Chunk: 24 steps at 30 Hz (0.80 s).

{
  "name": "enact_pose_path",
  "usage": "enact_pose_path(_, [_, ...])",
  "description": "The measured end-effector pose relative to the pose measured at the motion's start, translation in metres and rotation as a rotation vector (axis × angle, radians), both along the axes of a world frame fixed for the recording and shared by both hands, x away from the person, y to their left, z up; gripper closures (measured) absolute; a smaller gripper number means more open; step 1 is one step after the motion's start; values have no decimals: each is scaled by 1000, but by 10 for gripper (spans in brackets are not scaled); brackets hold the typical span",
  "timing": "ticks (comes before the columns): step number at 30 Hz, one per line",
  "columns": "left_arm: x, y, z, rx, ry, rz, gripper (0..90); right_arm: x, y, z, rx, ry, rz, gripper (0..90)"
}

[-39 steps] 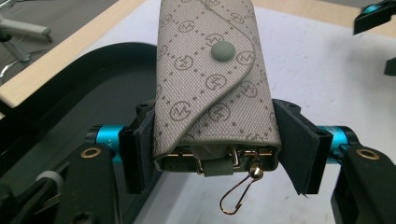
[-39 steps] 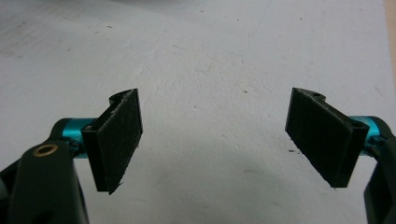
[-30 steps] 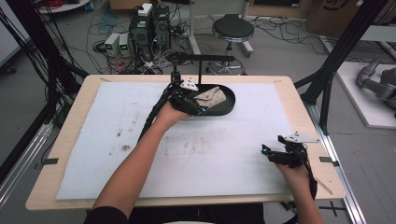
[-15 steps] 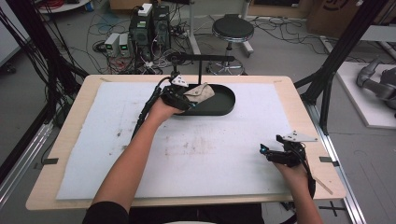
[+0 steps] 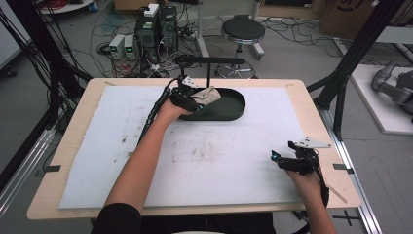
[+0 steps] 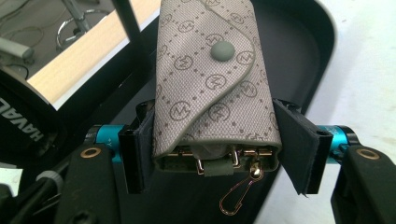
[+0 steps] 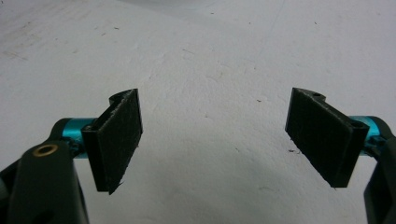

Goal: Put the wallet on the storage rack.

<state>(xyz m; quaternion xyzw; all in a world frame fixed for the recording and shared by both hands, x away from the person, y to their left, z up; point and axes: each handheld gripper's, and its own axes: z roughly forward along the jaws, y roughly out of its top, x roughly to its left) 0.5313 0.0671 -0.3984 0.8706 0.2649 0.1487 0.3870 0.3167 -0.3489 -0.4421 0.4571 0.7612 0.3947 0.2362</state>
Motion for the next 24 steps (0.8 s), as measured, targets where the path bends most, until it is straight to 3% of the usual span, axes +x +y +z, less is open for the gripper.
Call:
enact_pose_path(9, [13, -2, -16, 29, 27, 20, 361, -1, -2, 0, 3, 1, -6, 190])
enact_pose_path(16, [19, -3, -31, 79, 55, 50, 359, -2, -2, 0, 9, 1, -4, 190])
enact_pose_path(24, [21, -4, -33, 84, 74, 53, 341, -1, -5, 0, 10, 3, -12, 190])
